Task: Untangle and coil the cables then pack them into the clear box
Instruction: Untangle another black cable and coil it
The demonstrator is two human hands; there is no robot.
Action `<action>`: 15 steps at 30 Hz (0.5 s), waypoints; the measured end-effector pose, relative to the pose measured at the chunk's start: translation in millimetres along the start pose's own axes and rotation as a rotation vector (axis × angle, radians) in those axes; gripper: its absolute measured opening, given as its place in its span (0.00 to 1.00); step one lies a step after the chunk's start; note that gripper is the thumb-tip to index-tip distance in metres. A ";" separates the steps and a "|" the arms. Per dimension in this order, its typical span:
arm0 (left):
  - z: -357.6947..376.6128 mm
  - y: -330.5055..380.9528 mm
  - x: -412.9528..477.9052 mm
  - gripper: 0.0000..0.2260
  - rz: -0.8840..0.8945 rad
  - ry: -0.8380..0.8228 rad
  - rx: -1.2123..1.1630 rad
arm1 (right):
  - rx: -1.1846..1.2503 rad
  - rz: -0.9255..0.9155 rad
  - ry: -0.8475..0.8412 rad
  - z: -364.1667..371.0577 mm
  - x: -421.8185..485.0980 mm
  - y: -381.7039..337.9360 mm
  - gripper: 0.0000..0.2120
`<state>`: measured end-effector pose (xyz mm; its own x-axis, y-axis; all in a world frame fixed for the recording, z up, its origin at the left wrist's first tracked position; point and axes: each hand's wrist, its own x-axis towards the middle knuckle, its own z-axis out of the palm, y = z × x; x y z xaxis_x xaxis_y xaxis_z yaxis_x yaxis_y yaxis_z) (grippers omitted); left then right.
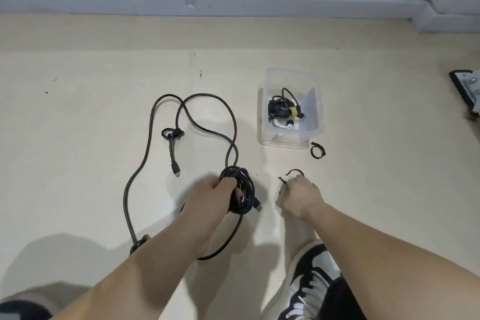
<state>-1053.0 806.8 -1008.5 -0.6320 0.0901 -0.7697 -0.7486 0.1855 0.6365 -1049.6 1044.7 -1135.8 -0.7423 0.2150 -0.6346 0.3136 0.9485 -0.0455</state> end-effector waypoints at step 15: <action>13.8 2.4 11.1 0.08 0.031 -0.031 -0.083 | 0.308 0.246 0.171 -35.5 40.1 11.0 0.15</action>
<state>-1059.1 821.7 -1016.2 -0.6494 0.1247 -0.7501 -0.7438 0.1010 0.6607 -1097.0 1072.0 -1134.5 -0.7028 0.4862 -0.5194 0.6365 0.7558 -0.1537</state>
